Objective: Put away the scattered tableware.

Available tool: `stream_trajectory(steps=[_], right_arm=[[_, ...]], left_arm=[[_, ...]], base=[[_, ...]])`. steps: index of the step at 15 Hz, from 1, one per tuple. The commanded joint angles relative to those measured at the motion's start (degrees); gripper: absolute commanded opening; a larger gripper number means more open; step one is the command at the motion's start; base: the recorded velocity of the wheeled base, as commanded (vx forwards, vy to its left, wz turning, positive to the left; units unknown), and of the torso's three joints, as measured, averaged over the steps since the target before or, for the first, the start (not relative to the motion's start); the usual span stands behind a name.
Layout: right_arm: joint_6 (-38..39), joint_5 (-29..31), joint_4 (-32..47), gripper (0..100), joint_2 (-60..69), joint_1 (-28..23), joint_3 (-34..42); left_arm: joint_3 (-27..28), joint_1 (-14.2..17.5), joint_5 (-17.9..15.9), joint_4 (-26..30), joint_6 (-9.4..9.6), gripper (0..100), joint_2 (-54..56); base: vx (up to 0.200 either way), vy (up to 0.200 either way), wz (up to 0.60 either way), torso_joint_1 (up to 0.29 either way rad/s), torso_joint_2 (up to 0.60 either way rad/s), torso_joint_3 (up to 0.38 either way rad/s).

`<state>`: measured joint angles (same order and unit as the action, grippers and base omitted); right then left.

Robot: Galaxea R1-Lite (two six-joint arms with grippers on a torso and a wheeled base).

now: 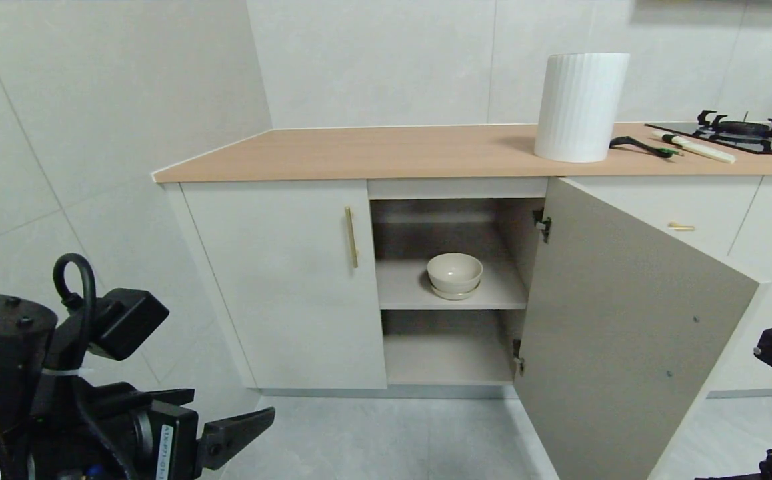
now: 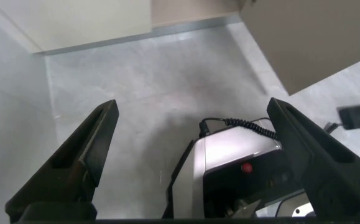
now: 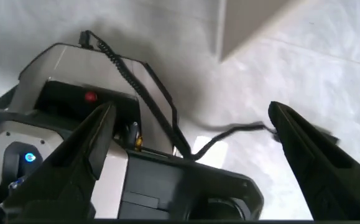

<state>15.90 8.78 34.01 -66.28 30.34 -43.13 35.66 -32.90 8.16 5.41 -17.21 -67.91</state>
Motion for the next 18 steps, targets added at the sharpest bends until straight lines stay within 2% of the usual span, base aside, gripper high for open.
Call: stream_trajectory(steps=[1, 4, 5, 6, 8, 10, 14, 18], right_arm=[[-1.3, 1.5, 0.5, 100, 0.2, -3.1, -0.5], [-5.1, 3.1, 3.3, 100, 1.9, -10.7, -2.5], [-5.5, 3.1, 3.4, 100, 2.1, -11.8, -2.8], [-7.2, 3.4, 3.3, 100, 1.8, -18.1, -4.0], [-9.1, 3.4, 1.9, 100, -0.4, -26.2, -5.6], [-9.0, 2.8, -4.0, 100, -3.3, -32.7, -5.8], [-8.4, 2.6, -11.8, 100, -7.5, -38.1, -5.6], [-1.2, 2.0, -20.7, 100, -14.6, -38.5, -5.5]], left_arm=[[0.0, 0.0, 0.0, 0.0, -0.01, 100, -0.1], [-0.2, 0.0, 0.0, 0.0, -0.01, 100, -0.1], [-0.2, 0.0, -0.1, 0.0, -0.01, 100, -0.1], [-0.2, 0.0, -0.1, 0.0, -0.01, 100, -0.2], [-0.2, 0.0, -0.1, 0.0, -0.01, 100, 0.0], [-0.2, 0.0, -0.1, 0.0, -0.01, 100, -0.1], [-0.2, -0.1, -0.1, 0.0, -0.01, 100, -0.2], [-0.2, 0.0, -0.1, 0.0, -0.01, 100, -0.2]], base=[[0.000, 0.000, 0.00, 0.000, 0.00, 0.000], [0.000, 0.000, 0.00, 0.000, 0.00, 0.000], [0.000, 0.000, 0.00, 0.000, 0.00, 0.000], [0.000, 0.000, 0.00, 0.000, 0.00, 0.000], [0.000, 0.000, 0.00, 0.000, 0.00, 0.000], [0.000, 0.000, 0.00, 0.000, 0.00, 0.000], [0.000, 0.000, 0.00, 0.000, 0.00, 0.000], [0.000, 0.000, 0.00, 0.000, 0.00, 0.000]])
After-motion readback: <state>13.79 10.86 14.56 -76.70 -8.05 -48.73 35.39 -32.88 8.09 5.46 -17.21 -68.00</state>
